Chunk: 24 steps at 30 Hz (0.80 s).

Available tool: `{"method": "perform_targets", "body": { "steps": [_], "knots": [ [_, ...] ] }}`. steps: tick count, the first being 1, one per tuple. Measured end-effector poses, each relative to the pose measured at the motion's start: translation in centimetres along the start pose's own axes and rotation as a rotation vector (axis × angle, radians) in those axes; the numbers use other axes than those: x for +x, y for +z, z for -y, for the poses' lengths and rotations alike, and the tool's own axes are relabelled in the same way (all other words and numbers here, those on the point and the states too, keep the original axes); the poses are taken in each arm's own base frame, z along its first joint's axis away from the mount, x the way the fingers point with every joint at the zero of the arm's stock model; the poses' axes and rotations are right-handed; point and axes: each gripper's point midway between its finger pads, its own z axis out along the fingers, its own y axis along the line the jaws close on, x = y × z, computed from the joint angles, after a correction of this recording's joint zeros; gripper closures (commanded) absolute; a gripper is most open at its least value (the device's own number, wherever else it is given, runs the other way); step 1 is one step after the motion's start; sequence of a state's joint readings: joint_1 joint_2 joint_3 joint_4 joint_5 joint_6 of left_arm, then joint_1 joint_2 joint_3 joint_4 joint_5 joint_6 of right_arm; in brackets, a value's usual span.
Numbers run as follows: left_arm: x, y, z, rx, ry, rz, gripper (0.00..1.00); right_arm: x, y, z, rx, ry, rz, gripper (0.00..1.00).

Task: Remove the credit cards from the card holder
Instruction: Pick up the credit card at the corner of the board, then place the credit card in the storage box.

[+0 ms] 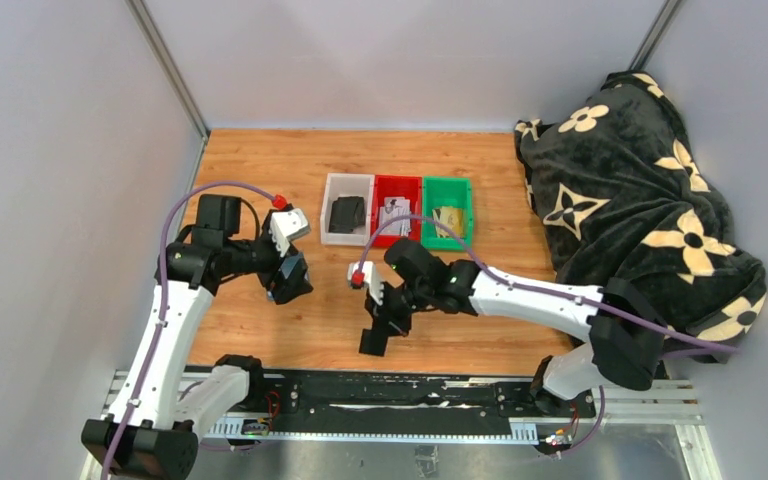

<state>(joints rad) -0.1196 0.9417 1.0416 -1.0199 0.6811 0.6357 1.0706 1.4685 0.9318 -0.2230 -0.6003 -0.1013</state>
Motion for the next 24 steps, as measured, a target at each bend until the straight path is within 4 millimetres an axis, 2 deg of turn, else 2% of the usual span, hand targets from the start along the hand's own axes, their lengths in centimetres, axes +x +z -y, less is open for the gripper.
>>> {"method": "perform_targets", "body": {
  "steps": [3,5,13,16,19,24],
  "knots": [
    [-0.2,0.1,1.1,0.043,-0.014,0.031,0.01,-3.6,-2.3,0.4,0.012,-0.019,0.103,1.00],
    [-0.4,0.3,1.7,0.074,-0.031,0.047,0.02,-5.4,-3.6,0.6,0.014,-0.026,0.154,1.00],
    [-1.7,0.6,5.1,0.244,-0.041,0.119,0.14,-10.1,-6.9,0.5,-0.072,0.009,0.302,1.00],
    [-2.1,0.8,6.0,0.303,-0.046,0.133,0.23,-12.1,-7.5,0.0,-0.121,0.000,0.346,1.00],
    [-2.5,1.1,6.4,0.357,-0.083,0.139,0.37,-13.7,-7.7,-0.3,-0.158,-0.015,0.372,1.00],
    [-2.6,1.8,6.5,0.419,-0.148,0.129,0.54,-14.7,-7.3,0.1,-0.189,-0.001,0.373,1.00]
  ]
}}
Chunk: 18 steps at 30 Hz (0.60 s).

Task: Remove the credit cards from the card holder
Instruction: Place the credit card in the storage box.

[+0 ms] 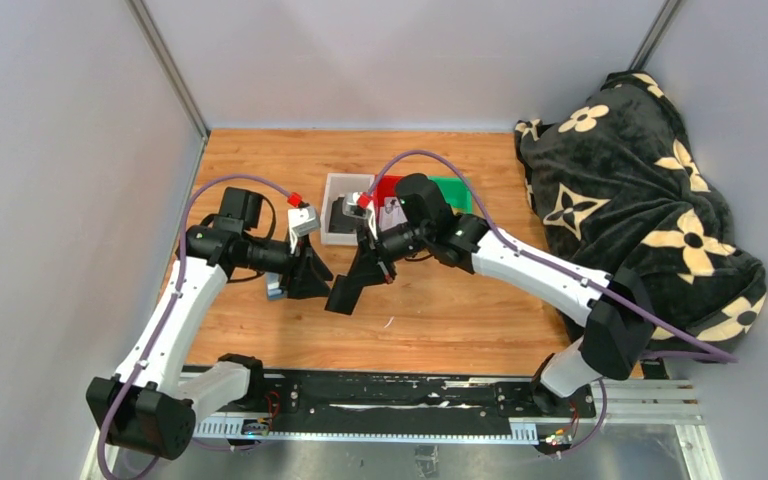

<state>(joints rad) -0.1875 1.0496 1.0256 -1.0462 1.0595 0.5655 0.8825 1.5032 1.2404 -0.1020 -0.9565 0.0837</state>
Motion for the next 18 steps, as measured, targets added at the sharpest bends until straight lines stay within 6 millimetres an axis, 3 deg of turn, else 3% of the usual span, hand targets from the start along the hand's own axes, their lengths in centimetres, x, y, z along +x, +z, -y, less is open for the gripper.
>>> {"method": "perform_targets", "body": {
  "steps": [4,10,12,15,18],
  "knots": [
    [-0.2,0.2,0.2,0.026,-0.011,0.011,0.68,-0.7,0.6,0.6,-0.012,0.008,0.003,1.00],
    [-0.5,0.2,0.4,0.043,-0.003,0.024,0.70,-1.5,0.8,0.9,-0.025,0.010,0.011,1.00],
    [-0.6,0.2,0.5,0.044,0.007,0.028,0.62,-1.7,0.7,0.8,-0.029,0.009,0.012,1.00],
    [-0.5,0.0,0.2,0.021,0.037,0.018,0.38,-2.0,0.4,0.7,-0.033,-0.004,0.009,1.00],
    [-1.4,-0.7,-0.9,-0.033,0.051,0.018,0.31,-2.0,-0.6,1.1,-0.025,-0.005,0.011,1.00]
  ]
}}
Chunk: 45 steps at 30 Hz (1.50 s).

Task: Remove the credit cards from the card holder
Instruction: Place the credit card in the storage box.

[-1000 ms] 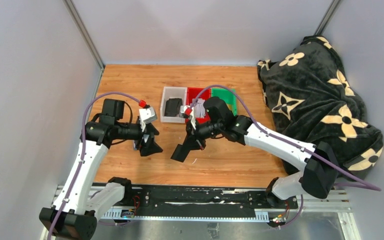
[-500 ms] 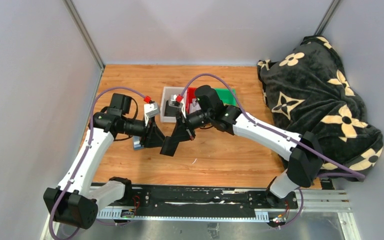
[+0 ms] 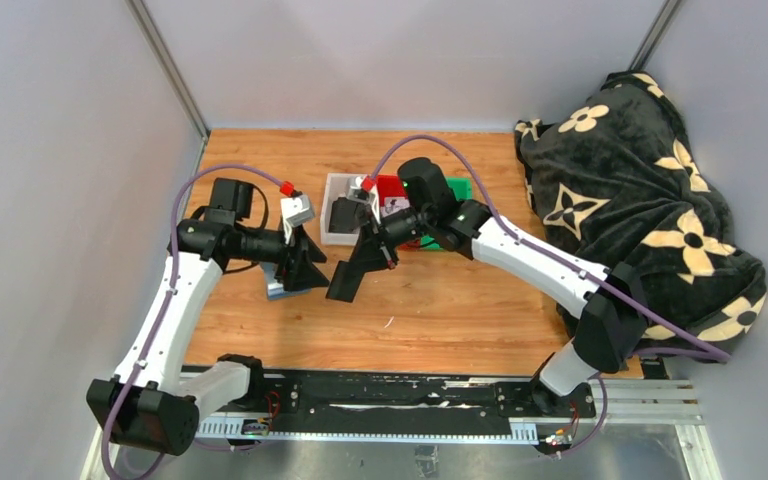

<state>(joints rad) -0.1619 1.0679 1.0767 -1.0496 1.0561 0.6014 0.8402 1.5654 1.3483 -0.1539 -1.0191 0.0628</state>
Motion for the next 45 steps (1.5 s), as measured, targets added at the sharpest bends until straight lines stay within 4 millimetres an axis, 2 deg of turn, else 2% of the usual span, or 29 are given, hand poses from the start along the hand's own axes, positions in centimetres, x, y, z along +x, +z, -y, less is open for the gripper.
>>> {"method": "perform_targets", "body": {
  "steps": [3,6,9,11,12,14,16,20,22,23,25,27,28,32,35,42,45],
  "knots": [
    [-1.3,-0.8,-0.9,-0.038,0.025,0.017,0.28,-0.3,-1.6,1.2,0.043,0.004,0.016,1.00],
    [-2.7,-1.1,-1.0,-0.033,0.056,0.042,0.24,-0.4,-2.7,2.3,0.075,0.008,0.024,1.00],
    [-3.2,-1.0,-0.4,0.006,0.058,0.066,0.23,-0.1,-2.8,2.4,0.078,0.018,0.017,1.00],
    [-3.3,-1.0,-0.1,0.026,0.059,0.077,0.25,-0.2,-2.8,2.3,0.073,0.018,0.017,1.00],
    [-3.3,-0.9,0.1,0.037,0.057,0.082,0.28,-0.3,-2.8,2.2,0.068,0.016,0.018,1.00],
    [-3.0,-0.7,0.4,0.061,0.042,0.087,0.43,-0.7,-2.7,2.2,0.061,0.009,0.022,1.00],
    [-2.8,-0.4,0.5,0.091,0.007,0.090,0.50,-1.6,-2.4,2.1,0.044,-0.002,0.029,1.00],
    [-2.5,0.4,0.1,0.139,-0.067,0.082,0.53,-2.4,-1.6,2.4,0.015,-0.009,0.031,1.00],
    [-2.3,0.7,-0.2,0.152,-0.088,0.077,0.58,-2.3,-1.2,2.7,0.005,-0.002,0.026,1.00],
    [-2.3,0.8,-0.3,0.156,-0.093,0.076,0.64,-2.2,-1.0,2.8,0.002,0.003,0.023,1.00],
    [-2.3,0.8,-0.2,0.161,-0.101,0.077,0.82,-2.0,-0.7,3.1,-0.002,0.012,0.018,1.00],
    [-2.3,0.8,-0.1,0.167,-0.106,0.080,0.98,-1.9,-0.6,3.3,-0.005,0.022,0.015,0.96],
    [-2.3,0.8,-0.1,0.165,-0.101,0.080,1.00,-1.9,-0.5,3.2,-0.011,0.026,0.015,0.91],
    [-2.3,0.8,-0.1,0.164,-0.098,0.080,1.00,-2.3,-0.5,3.1,-0.019,0.039,0.027,0.72],
    [-2.3,0.8,-0.1,0.164,-0.102,0.079,1.00,-2.8,-0.4,3.0,-0.019,0.052,0.070,0.65],
    [-2.9,0.4,-0.4,0.169,-0.182,0.101,1.00,-1.2,-0.4,3.0,-0.008,0.191,0.226,0.67],
    [-3.3,0.1,-0.6,0.174,-0.222,0.120,1.00,-1.4,-0.5,3.1,-0.008,0.247,0.312,0.75]
  ]
}}
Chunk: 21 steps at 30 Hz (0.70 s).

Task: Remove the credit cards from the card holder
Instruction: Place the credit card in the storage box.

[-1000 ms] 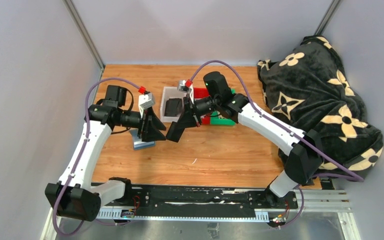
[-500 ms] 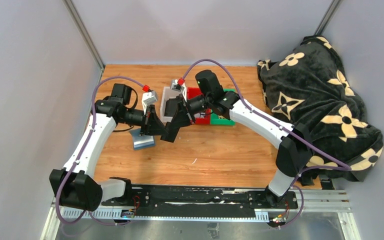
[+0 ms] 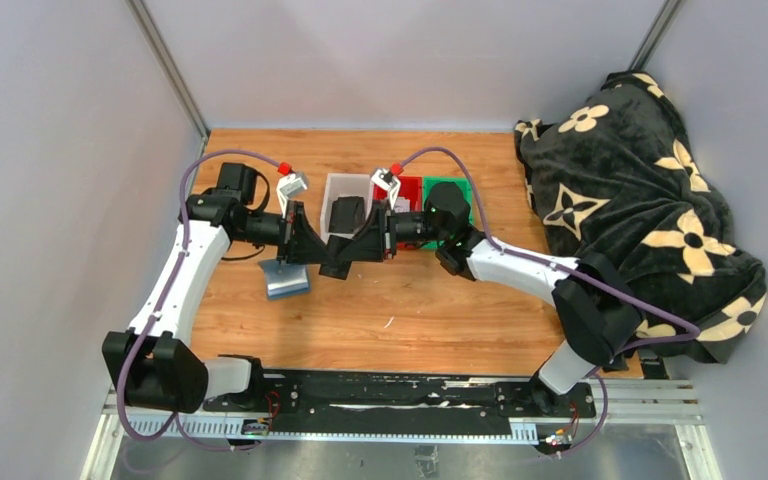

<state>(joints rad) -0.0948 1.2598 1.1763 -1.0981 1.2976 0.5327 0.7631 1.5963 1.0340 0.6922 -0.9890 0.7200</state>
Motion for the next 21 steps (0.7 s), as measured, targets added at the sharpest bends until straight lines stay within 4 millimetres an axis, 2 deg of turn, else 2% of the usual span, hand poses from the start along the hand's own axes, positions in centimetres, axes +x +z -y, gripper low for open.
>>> {"method": "perform_targets", "body": {
  "steps": [3,5,6,7,9,10,11,14,17,21],
  "knots": [
    [-0.2,-0.1,0.1,0.005,-0.023,0.011,1.00,-1.2,0.1,-0.4,-0.025,0.046,0.106,0.96],
    [-0.3,-0.1,0.3,0.011,-0.033,0.016,0.99,-1.9,0.3,-0.6,-0.048,0.056,0.153,1.00],
    [-0.4,-0.1,0.5,0.017,-0.039,0.020,0.91,-2.1,0.4,-0.6,-0.060,0.071,0.166,1.00],
    [-0.4,-0.2,0.5,0.017,-0.043,0.022,0.73,-2.1,0.4,-0.5,-0.070,0.087,0.177,1.00],
    [-0.3,-0.3,0.4,0.005,-0.060,0.019,0.29,-2.3,0.4,-0.2,-0.072,0.125,0.193,1.00],
    [-0.3,-0.3,0.2,-0.004,-0.060,0.015,0.13,-2.4,0.4,-0.1,-0.069,0.133,0.196,1.00],
    [-0.2,-0.3,-0.1,-0.016,-0.054,0.010,0.02,-2.5,0.2,0.2,-0.061,0.141,0.198,1.00],
    [0.4,-0.7,-1.1,-0.087,-0.080,-0.026,0.00,-3.2,-0.5,1.9,0.010,0.163,0.187,1.00],
    [0.8,-1.6,-2.9,-0.203,-0.070,-0.072,0.00,-5.4,-1.3,5.1,0.171,0.154,0.144,1.00],
    [0.5,-3.8,-5.8,-0.407,-0.050,-0.135,0.00,-10.6,-1.9,7.8,0.311,0.052,0.102,1.00]
  ]
}}
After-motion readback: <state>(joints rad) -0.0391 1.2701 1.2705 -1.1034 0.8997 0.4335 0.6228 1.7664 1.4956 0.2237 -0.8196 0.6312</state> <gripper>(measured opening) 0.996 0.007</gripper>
